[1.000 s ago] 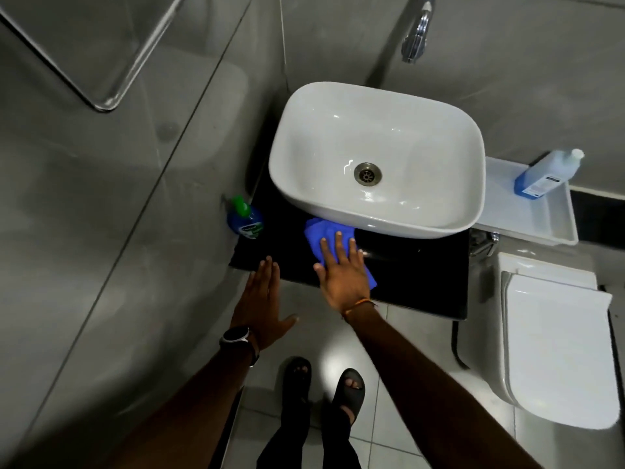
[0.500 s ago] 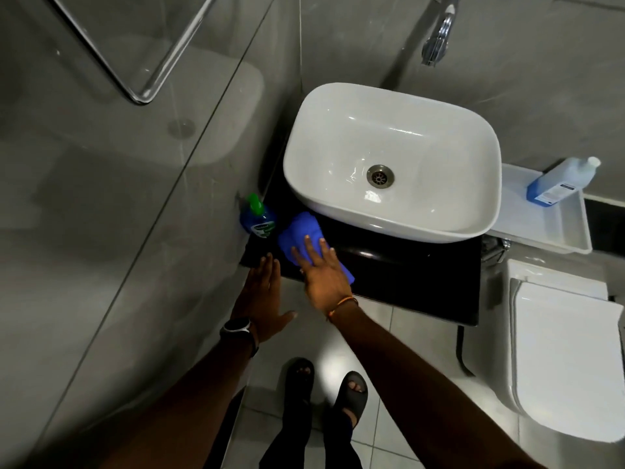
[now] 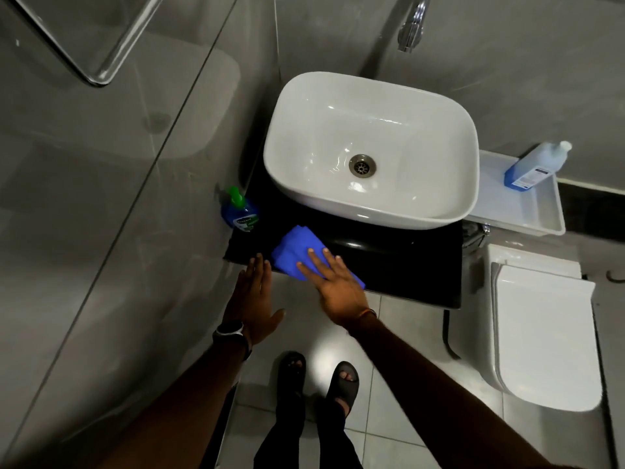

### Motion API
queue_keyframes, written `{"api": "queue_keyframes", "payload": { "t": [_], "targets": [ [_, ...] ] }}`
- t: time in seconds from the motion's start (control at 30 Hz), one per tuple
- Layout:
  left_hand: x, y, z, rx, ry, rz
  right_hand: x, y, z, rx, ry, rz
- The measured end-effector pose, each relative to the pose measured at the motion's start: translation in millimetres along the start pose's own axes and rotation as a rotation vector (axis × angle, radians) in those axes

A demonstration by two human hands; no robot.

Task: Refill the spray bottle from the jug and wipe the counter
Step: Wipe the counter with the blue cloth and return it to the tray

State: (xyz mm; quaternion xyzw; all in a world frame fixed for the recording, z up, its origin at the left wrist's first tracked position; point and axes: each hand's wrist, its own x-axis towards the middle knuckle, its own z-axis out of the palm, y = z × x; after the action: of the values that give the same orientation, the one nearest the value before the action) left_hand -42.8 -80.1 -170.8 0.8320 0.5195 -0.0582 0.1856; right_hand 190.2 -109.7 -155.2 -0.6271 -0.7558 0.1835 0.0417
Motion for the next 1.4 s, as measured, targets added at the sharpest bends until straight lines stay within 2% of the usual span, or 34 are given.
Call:
{"api": "queue_keyframes", "payload": {
  "t": [0.1, 0.17, 0.23, 0.37, 0.4, 0.47, 0.57, 0.6, 0.67, 0.73, 0.77, 0.87, 0.93, 1.0, 1.1, 1.13, 1.2, 1.27, 1.3, 1.4],
  "targets": [
    [0.1, 10.7, 2.4, -0.001, 0.001, 0.062, -22.3, 37.2, -14.1, 0.020, 0.059, 0.226],
    [0.1, 21.4, 5.0, -0.006, -0.014, 0.081, -3.6, 30.2, -18.1, 0.063, 0.077, 0.333],
    [0.0, 33.0, 8.6, -0.006, -0.012, 0.080, 15.8, 11.4, -17.4, 0.090, 0.057, 0.297],
    [-3.0, 54.2, 16.4, 0.023, -0.015, 0.107, -16.3, 32.2, -13.0, -0.025, -0.059, -0.027],
    [-3.8, 59.3, 17.9, 0.031, -0.021, 0.124, -34.6, 51.8, -15.8, -0.029, -0.039, -0.021],
    [-4.9, 67.8, 20.4, 0.052, -0.019, 0.147, -62.5, 84.0, -26.4, 0.001, 0.017, 0.132],
    [-3.3, 79.5, 21.6, 0.044, -0.045, 0.143, -48.1, 85.2, -35.6, 0.081, 0.061, 0.346],
    [-2.5, 83.2, 22.7, 0.040, -0.049, 0.134, -37.7, 73.1, -35.8, 0.105, 0.049, 0.355],
    [-1.9, 89.4, 24.9, 0.047, -0.051, 0.110, -32.0, 52.9, -27.4, 0.070, 0.009, 0.218],
    [-1.4, 93.6, 27.0, 0.052, -0.044, 0.116, -55.1, 62.1, -21.2, 0.018, -0.015, 0.070],
    [-1.3, 95.3, 28.0, 0.044, -0.043, 0.124, -73.3, 78.6, -21.5, 0.013, -0.002, 0.063],
    [-0.4, 102.4, 29.0, 0.050, -0.026, 0.161, -104.7, 125.7, -36.9, 0.081, 0.098, 0.293],
    [1.6, 112.9, 29.5, 0.083, -0.025, 0.175, -87.8, 125.3, -43.8, 0.141, 0.124, 0.431],
    [3.9, 124.3, 30.9, 0.094, -0.024, 0.169, -70.8, 103.6, -39.7, 0.176, 0.082, 0.380],
    [9.2, 140.0, 36.0, 0.064, -0.024, 0.190, -100.6, 100.9, -26.7, 0.167, 0.071, 0.150],
    [10.2, 145.0, 37.6, 0.056, -0.041, 0.195, -117.6, 114.6, -26.7, 0.184, 0.107, 0.151],
    [11.7, 156.3, 42.5, 0.059, -0.040, 0.213, -134.2, 147.0, -37.3, 0.225, 0.169, 0.284],
    [14.5, 168.2, 45.0, 0.089, -0.039, 0.238, -119.7, 161.5, -48.2, 0.256, 0.186, 0.442],
    [15.9, 173.2, 45.7, 0.095, -0.045, 0.242, -109.9, 157.5, -50.2, 0.258, 0.172, 0.462],
    [21.8, 187.9, 49.3, 0.101, -0.050, 0.247, -117.5, 147.9, -39.1, 0.181, 0.130, 0.296]
  ]
}}
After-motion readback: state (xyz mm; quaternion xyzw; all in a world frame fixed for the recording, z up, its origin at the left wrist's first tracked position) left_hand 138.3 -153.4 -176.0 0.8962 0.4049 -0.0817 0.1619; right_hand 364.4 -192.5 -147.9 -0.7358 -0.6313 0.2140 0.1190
